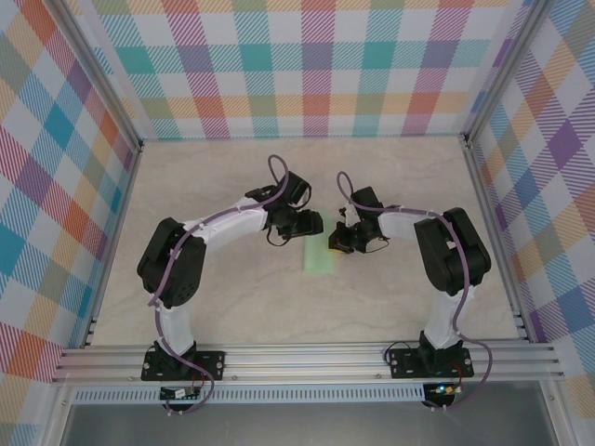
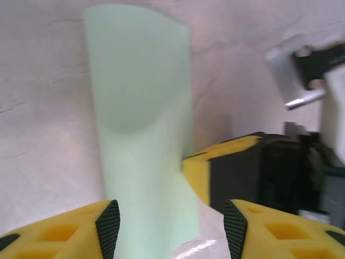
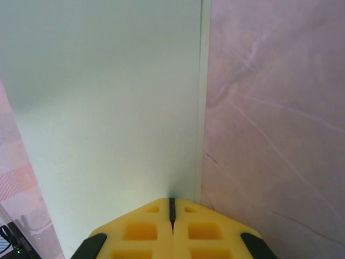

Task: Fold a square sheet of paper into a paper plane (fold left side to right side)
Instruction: Hold the square sheet of paper at the center of the table.

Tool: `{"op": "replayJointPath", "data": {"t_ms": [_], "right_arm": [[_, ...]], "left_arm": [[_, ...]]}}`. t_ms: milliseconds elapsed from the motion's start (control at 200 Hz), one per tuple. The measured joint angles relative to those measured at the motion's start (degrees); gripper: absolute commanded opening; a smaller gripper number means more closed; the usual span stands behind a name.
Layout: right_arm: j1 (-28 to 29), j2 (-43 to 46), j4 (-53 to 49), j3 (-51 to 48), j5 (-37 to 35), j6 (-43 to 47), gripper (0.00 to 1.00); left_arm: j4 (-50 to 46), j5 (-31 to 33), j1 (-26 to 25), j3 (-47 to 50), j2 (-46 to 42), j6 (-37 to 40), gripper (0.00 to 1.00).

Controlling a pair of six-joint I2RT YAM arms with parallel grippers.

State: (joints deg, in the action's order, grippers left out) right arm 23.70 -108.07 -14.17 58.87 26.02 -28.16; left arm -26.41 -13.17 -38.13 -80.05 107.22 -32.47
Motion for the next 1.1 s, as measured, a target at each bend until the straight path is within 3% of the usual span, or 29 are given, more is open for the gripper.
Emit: {"op": "replayJointPath", "data": {"t_ms": [305, 575, 1100], "right_arm": [[0.2, 0.0, -0.4, 0.2, -0.5, 0.3, 0.04], [0.3, 0.0, -0.7, 0.4, -0.9, 0.3, 0.04], [0.6, 0.2, -0.7, 0.5, -1.3, 0.3, 0.06]], "left_arm": [[3.3, -4.6, 0.0, 0.4, 3.0, -0.4, 0.53], [3.0, -2.0, 0.0, 1.6, 3.3, -0.7, 0.61], [2.8, -0.9, 0.0, 3.2, 6.6, -0.8, 0.57]]}}
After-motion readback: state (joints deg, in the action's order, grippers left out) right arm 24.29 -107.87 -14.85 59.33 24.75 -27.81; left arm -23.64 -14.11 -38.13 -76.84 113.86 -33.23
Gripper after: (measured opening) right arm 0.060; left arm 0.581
